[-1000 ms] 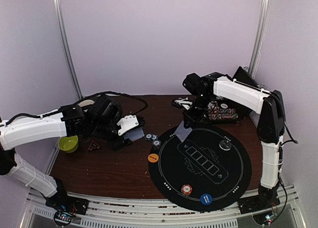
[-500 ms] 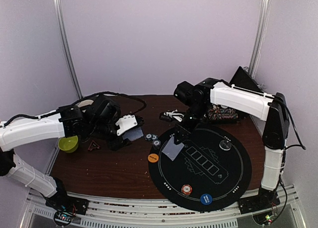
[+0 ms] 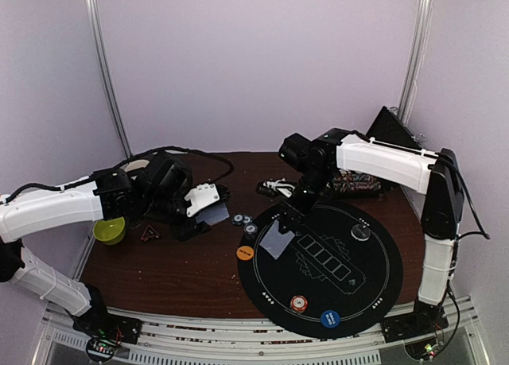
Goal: Distribute texas hold em gaming equipment
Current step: Distribute the poker card in the big blind area.
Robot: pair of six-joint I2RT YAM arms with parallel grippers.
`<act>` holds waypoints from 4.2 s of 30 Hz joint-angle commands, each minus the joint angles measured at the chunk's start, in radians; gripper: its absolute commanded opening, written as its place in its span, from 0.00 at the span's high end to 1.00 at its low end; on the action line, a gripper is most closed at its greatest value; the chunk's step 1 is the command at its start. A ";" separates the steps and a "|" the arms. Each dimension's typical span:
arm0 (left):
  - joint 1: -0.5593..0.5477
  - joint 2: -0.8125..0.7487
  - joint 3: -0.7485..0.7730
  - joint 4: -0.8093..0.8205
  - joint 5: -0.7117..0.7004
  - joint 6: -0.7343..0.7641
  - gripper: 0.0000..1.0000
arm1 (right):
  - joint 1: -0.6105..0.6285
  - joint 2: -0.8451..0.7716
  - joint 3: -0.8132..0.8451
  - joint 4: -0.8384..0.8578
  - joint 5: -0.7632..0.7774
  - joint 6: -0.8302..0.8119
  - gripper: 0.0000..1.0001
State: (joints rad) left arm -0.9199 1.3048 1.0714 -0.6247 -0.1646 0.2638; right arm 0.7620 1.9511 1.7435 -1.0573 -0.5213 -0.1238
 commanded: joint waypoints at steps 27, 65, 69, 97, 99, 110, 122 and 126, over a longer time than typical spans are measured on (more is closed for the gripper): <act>0.001 -0.033 -0.005 0.052 -0.009 0.006 0.38 | 0.007 -0.057 -0.397 0.507 -0.127 0.404 1.00; 0.001 -0.022 0.009 0.046 -0.013 0.010 0.38 | -0.037 -0.007 -0.302 0.401 -0.093 0.291 1.00; 0.001 -0.025 0.007 0.045 -0.013 0.010 0.38 | -0.062 0.027 -0.295 0.477 -0.126 0.346 1.00; 0.001 -0.055 -0.001 0.039 -0.039 0.012 0.38 | 0.176 0.120 -0.388 1.160 -0.057 0.917 1.00; 0.001 -0.056 0.000 0.039 -0.040 0.012 0.38 | 0.189 0.163 -0.337 1.100 -0.038 0.886 1.00; 0.001 -0.054 0.001 0.037 -0.041 0.014 0.38 | 0.198 0.225 -0.240 0.987 0.031 0.830 0.79; 0.001 -0.061 0.010 0.029 -0.038 0.014 0.38 | 0.155 -0.028 -0.327 0.880 0.047 0.727 0.52; 0.001 -0.064 0.009 0.029 -0.035 0.015 0.38 | 0.124 -0.153 -0.316 0.709 0.049 0.577 0.32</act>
State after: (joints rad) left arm -0.9199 1.2694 1.0710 -0.6235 -0.2001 0.2642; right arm 0.9161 1.9221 1.4273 -0.1902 -0.4835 0.5941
